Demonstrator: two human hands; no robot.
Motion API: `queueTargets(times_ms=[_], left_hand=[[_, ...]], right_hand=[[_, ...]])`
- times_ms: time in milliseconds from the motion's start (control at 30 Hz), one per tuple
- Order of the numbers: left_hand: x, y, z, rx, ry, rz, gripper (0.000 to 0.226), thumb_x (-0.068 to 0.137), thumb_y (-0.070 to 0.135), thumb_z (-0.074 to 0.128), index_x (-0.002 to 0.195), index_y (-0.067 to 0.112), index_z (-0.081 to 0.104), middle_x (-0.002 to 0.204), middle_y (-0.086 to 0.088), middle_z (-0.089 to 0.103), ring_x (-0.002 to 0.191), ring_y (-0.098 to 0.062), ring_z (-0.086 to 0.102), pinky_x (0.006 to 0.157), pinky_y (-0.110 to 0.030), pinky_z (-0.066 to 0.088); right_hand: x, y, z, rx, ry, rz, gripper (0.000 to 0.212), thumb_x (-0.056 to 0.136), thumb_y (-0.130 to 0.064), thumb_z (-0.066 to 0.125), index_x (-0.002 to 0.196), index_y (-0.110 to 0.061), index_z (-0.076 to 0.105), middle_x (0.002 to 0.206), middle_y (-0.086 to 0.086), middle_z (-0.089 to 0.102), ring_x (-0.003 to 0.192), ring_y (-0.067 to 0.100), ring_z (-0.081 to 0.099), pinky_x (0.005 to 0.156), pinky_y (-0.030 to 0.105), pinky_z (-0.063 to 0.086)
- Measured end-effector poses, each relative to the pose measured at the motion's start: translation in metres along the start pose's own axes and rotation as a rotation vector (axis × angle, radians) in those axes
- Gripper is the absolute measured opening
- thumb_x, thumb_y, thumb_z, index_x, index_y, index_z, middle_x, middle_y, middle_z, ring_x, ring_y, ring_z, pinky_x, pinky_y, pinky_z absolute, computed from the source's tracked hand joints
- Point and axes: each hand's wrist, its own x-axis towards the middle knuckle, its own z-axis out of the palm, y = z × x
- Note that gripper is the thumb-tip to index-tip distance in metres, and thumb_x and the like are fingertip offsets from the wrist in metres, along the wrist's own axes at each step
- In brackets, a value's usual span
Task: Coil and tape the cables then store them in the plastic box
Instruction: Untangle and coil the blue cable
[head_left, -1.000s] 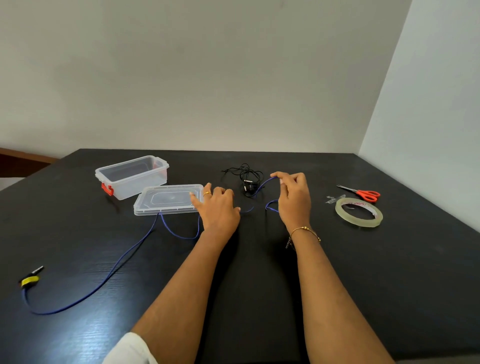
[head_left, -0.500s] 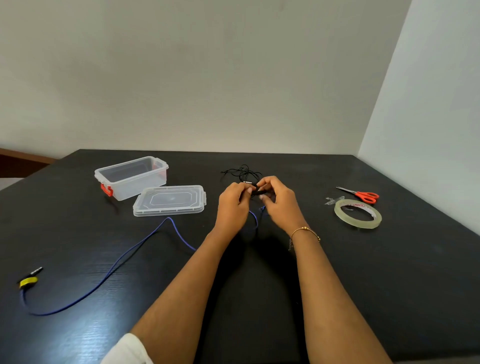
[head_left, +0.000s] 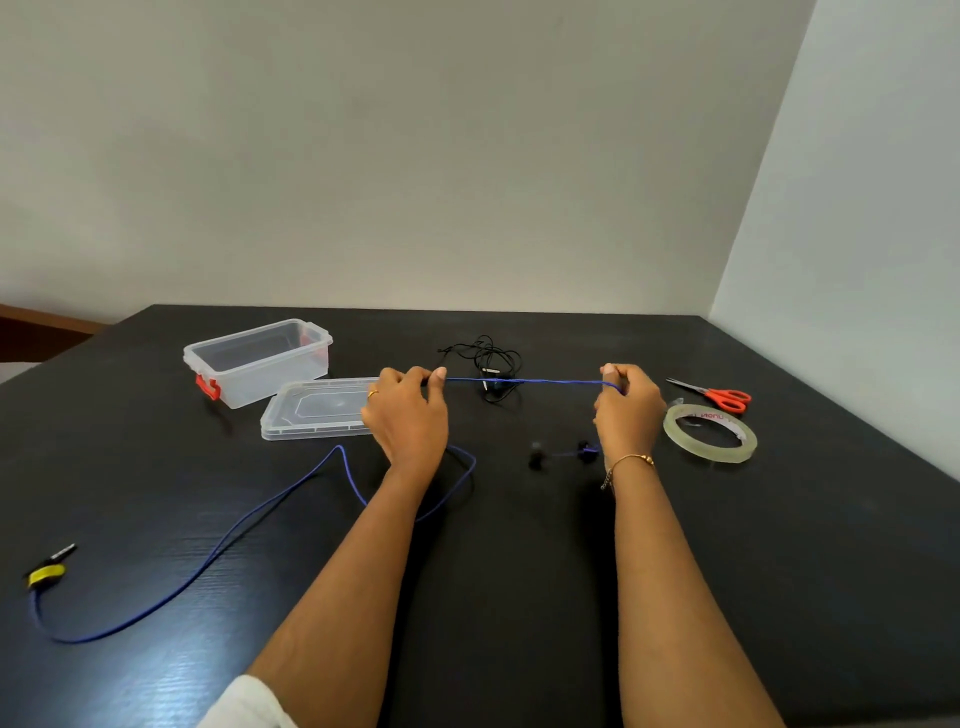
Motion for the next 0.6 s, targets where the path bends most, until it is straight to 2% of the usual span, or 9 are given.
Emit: queueTargets(times_ms=[33, 100, 200, 300, 367, 433, 467, 533, 600], left_hand=[[0.001, -0.001, -0.001, 0.025, -0.010, -0.017, 0.033, 0.094, 0.037, 0.047, 0.099, 0.011, 0.066, 0.103, -0.011, 0.057, 0.101, -0.026, 0.049, 0.084, -0.038, 0.033], [-0.001, -0.005, 0.000, 0.106, -0.052, 0.021, 0.031, 0.094, 0.035, 0.048, 0.101, 0.011, 0.067, 0.107, -0.010, 0.058, 0.108, -0.028, 0.047, 0.091, -0.041, 0.033], [-0.006, -0.002, 0.005, 0.153, -0.104, 0.207, 0.022, 0.091, 0.021, 0.054, 0.106, 0.012, 0.067, 0.112, -0.007, 0.060, 0.122, -0.030, 0.043, 0.111, -0.051, 0.014], [-0.011, 0.013, 0.011, 0.098, -0.039, 0.453, 0.025, 0.086, 0.013, 0.053, 0.106, 0.010, 0.068, 0.103, -0.006, 0.068, 0.118, -0.031, 0.055, 0.109, -0.060, 0.005], [-0.019, 0.029, 0.010, -0.016, -0.064, 0.526, 0.032, 0.089, 0.019, 0.045, 0.110, 0.008, 0.066, 0.103, -0.007, 0.070, 0.113, -0.029, 0.059, 0.109, -0.053, 0.006], [-0.030, 0.042, 0.007, -0.262, -0.271, 0.457, 0.034, 0.095, 0.021, 0.043, 0.121, 0.006, 0.058, 0.104, -0.008, 0.067, 0.102, -0.020, 0.061, 0.114, -0.043, 0.014], [-0.033, 0.045, 0.007, -0.377, -0.367, 0.392, 0.033, 0.096, 0.020, 0.044, 0.123, 0.007, 0.056, 0.100, -0.004, 0.065, 0.092, -0.012, 0.059, 0.112, -0.040, 0.027], [-0.036, 0.046, 0.007, -0.472, -0.463, 0.301, 0.029, 0.095, 0.021, 0.048, 0.120, 0.009, 0.056, 0.094, 0.003, 0.061, 0.082, -0.007, 0.057, 0.092, -0.037, 0.048], [-0.034, 0.043, 0.007, -0.471, -0.484, 0.268, 0.025, 0.093, 0.024, 0.051, 0.114, 0.012, 0.058, 0.085, -0.003, 0.061, 0.073, -0.011, 0.055, 0.071, -0.035, 0.051]], right_hand=[[0.001, -0.001, -0.001, 0.033, 0.014, 0.026, 0.021, 0.093, -0.023, 0.050, 0.081, -0.009, 0.061, 0.071, 0.005, 0.057, 0.070, 0.024, 0.056, 0.068, 0.039, 0.054], [0.001, -0.005, -0.004, 0.069, -0.002, 0.036, 0.028, 0.092, -0.029, 0.052, 0.072, -0.010, 0.058, 0.063, 0.001, 0.051, 0.066, 0.022, 0.050, 0.060, 0.031, 0.047], [-0.008, -0.011, -0.004, -0.054, -0.104, -0.144, 0.044, 0.094, -0.030, 0.049, 0.055, -0.010, 0.045, 0.052, 0.001, 0.039, 0.051, 0.015, 0.033, 0.045, 0.016, 0.027], [-0.018, -0.014, 0.002, -0.160, -0.200, -0.331, 0.047, 0.094, -0.029, 0.049, 0.052, -0.016, 0.035, 0.046, -0.004, 0.032, 0.043, 0.011, 0.028, 0.042, 0.017, 0.025], [-0.022, -0.015, 0.006, -0.232, -0.274, -0.433, 0.041, 0.094, -0.030, 0.049, 0.057, -0.016, 0.040, 0.048, -0.006, 0.036, 0.044, 0.008, 0.033, 0.044, 0.017, 0.022], [-0.025, -0.014, 0.008, -0.282, -0.363, -0.508, 0.031, 0.094, -0.026, 0.049, 0.067, -0.012, 0.052, 0.054, -0.006, 0.044, 0.047, 0.004, 0.039, 0.046, 0.015, 0.024], [-0.025, -0.014, 0.008, -0.298, -0.390, -0.532, 0.027, 0.094, -0.023, 0.050, 0.070, -0.010, 0.055, 0.058, -0.004, 0.048, 0.048, 0.003, 0.040, 0.047, 0.015, 0.025], [-0.026, -0.013, 0.008, -0.322, -0.404, -0.547, 0.023, 0.092, -0.018, 0.051, 0.074, -0.006, 0.058, 0.062, -0.001, 0.051, 0.050, 0.002, 0.040, 0.050, 0.014, 0.026], [-0.024, -0.012, 0.007, -0.325, -0.398, -0.549, 0.018, 0.091, -0.017, 0.054, 0.083, -0.004, 0.063, 0.066, 0.000, 0.054, 0.054, 0.005, 0.044, 0.050, 0.011, 0.026]])
